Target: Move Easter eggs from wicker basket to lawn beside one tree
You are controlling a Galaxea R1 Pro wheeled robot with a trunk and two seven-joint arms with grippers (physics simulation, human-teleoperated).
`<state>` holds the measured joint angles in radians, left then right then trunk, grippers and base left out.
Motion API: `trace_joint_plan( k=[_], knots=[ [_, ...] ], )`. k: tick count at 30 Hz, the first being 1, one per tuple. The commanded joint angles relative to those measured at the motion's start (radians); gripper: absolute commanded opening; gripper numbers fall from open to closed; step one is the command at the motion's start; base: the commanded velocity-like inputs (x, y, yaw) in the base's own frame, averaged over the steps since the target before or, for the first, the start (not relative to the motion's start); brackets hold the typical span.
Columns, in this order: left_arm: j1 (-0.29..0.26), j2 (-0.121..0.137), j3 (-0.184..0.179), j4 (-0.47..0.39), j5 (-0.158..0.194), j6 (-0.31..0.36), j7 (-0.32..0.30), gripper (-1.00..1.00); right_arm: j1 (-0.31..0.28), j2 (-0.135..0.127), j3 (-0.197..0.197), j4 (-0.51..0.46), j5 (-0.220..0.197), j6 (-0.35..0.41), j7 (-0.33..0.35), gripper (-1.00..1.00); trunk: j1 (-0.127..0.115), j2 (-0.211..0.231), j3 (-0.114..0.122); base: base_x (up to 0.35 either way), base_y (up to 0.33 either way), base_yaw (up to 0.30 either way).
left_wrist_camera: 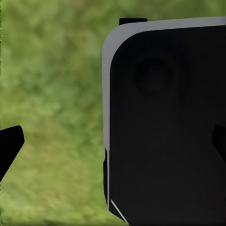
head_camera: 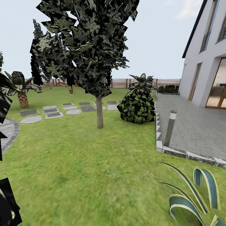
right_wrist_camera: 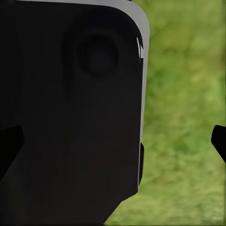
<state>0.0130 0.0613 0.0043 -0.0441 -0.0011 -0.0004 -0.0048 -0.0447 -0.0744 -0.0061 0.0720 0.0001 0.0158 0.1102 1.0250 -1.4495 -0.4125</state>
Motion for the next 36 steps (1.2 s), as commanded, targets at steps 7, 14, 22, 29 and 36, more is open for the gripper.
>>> trace_joint_plan(
  k=[7,14,22,29,36],
  knots=[
    [0.001,0.004,0.000,-0.002,-0.003,0.000,0.003,1.00,-0.001,0.000,-0.002,-0.002,-0.001,0.000,0.003,1.00,0.000,0.000,-0.001,0.000,0.000,0.000],
    [0.001,0.013,0.000,-0.004,-0.005,-0.001,0.006,1.00,-0.001,0.001,-0.001,-0.003,-0.001,-0.001,0.003,1.00,0.000,0.000,-0.001,0.000,0.000,0.000],
    [0.001,0.015,0.001,-0.011,-0.005,-0.001,0.006,1.00,-0.001,0.000,-0.002,-0.002,-0.002,0.000,0.003,1.00,0.000,0.000,-0.001,0.000,0.000,0.000],
    [0.001,0.010,0.000,-0.010,-0.005,-0.001,0.005,1.00,-0.001,0.001,0.000,-0.003,0.000,0.001,0.003,1.00,0.000,0.000,-0.001,0.000,0.000,0.000],
    [0.001,0.009,0.000,-0.008,-0.002,-0.003,-0.001,1.00,-0.001,0.004,0.001,-0.001,0.001,0.001,0.003,1.00,0.000,0.000,-0.001,0.000,0.000,0.000]
  ],
)
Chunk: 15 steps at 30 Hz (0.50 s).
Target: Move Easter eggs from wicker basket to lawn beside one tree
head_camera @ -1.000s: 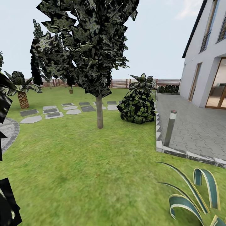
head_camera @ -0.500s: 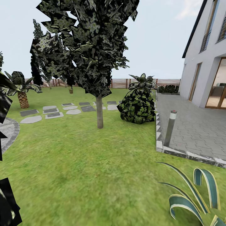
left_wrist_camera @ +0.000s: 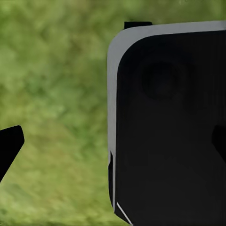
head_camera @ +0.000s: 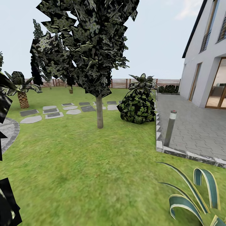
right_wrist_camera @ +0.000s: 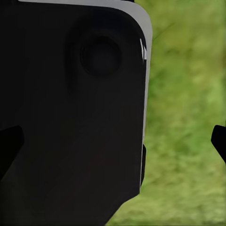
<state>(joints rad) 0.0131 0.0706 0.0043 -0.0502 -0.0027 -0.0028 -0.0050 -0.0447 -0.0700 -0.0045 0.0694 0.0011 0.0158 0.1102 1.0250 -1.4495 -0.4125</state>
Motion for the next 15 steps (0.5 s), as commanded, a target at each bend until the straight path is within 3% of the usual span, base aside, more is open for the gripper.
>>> trace_joint_plan(
  k=[1,6,15],
  knots=[
    [0.001,0.000,0.000,-0.002,-0.001,0.000,-0.001,1.00,-0.001,0.000,0.000,0.002,0.000,0.001,0.003,1.00,0.000,0.000,-0.001,0.000,0.000,0.000],
    [0.001,0.000,-0.001,0.001,-0.003,0.002,-0.001,1.00,-0.001,0.004,-0.001,0.003,0.001,0.000,0.004,1.00,0.000,0.000,-0.001,0.068,0.000,0.000],
    [0.001,0.001,0.002,0.003,0.001,0.004,-0.001,1.00,-0.001,0.003,0.000,0.006,0.001,0.003,0.004,1.00,0.000,0.000,-0.001,0.319,0.000,0.000]
  ],
)
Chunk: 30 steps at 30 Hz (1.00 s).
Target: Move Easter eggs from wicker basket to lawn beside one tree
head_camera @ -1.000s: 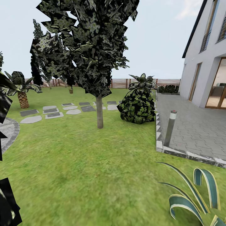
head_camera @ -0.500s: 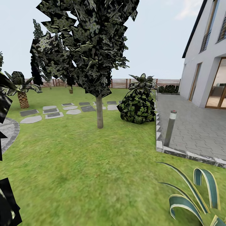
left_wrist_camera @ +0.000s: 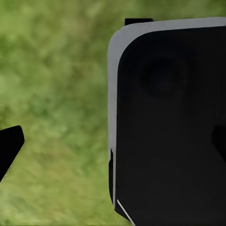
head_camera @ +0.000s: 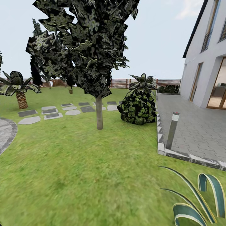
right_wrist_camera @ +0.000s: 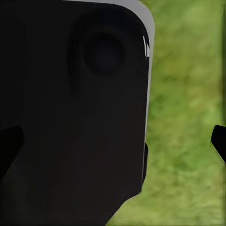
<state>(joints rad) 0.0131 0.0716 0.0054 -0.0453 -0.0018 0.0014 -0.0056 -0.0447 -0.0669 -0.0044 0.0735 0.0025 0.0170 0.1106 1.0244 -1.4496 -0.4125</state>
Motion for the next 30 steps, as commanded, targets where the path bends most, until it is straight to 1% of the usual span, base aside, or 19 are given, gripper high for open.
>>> trace_joint_plan(
  k=[1,6,15,30],
  knots=[
    [0.001,0.000,0.001,-0.002,0.000,0.000,-0.001,1.00,-0.001,0.000,-0.002,0.002,-0.001,0.001,0.003,1.00,0.001,0.000,-0.001,0.346,0.000,0.000],
    [0.001,0.000,0.001,-0.002,0.000,0.000,-0.001,1.00,-0.001,0.001,-0.007,0.002,-0.003,0.001,0.003,1.00,0.001,0.000,-0.001,0.346,0.000,0.000],
    [0.001,-0.001,0.002,-0.002,0.003,0.000,0.001,1.00,-0.001,-0.001,0.001,0.002,0.003,0.000,0.003,1.00,0.001,0.000,-0.001,0.347,0.000,0.000],
    [0.001,-0.001,0.002,-0.002,0.003,0.000,0.002,1.00,-0.001,-0.001,0.001,0.002,0.004,-0.001,0.003,1.00,0.001,0.000,-0.001,0.347,0.000,0.000]
  ],
)
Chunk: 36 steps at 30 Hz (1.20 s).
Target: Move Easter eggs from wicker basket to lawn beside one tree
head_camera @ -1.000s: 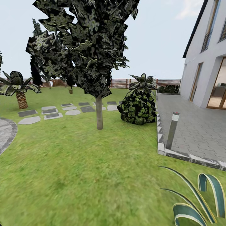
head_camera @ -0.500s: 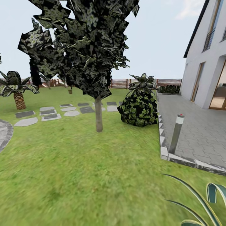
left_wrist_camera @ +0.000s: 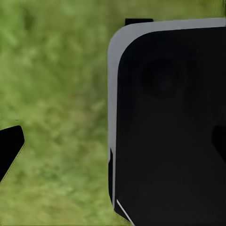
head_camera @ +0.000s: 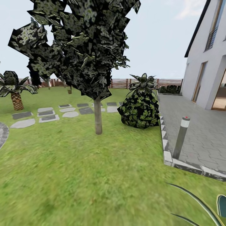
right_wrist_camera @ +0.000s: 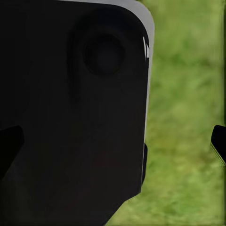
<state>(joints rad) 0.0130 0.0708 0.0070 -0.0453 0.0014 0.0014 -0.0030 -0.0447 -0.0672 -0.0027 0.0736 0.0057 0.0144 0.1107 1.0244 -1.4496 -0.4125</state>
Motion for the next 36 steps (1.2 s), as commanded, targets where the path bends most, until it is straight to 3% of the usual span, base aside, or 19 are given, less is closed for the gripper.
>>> trace_joint_plan(
  k=[1,36],
  knots=[
    [0.001,0.000,0.001,-0.002,0.000,0.000,0.000,1.00,-0.001,0.000,0.000,0.002,0.000,0.001,0.003,1.00,0.001,0.000,-0.001,0.347,0.000,0.000],
    [0.001,0.000,0.001,-0.002,0.000,0.000,0.000,1.00,-0.001,0.000,0.000,0.001,0.000,0.001,0.003,1.00,0.001,0.000,-0.001,0.347,0.000,0.000]
  ],
)
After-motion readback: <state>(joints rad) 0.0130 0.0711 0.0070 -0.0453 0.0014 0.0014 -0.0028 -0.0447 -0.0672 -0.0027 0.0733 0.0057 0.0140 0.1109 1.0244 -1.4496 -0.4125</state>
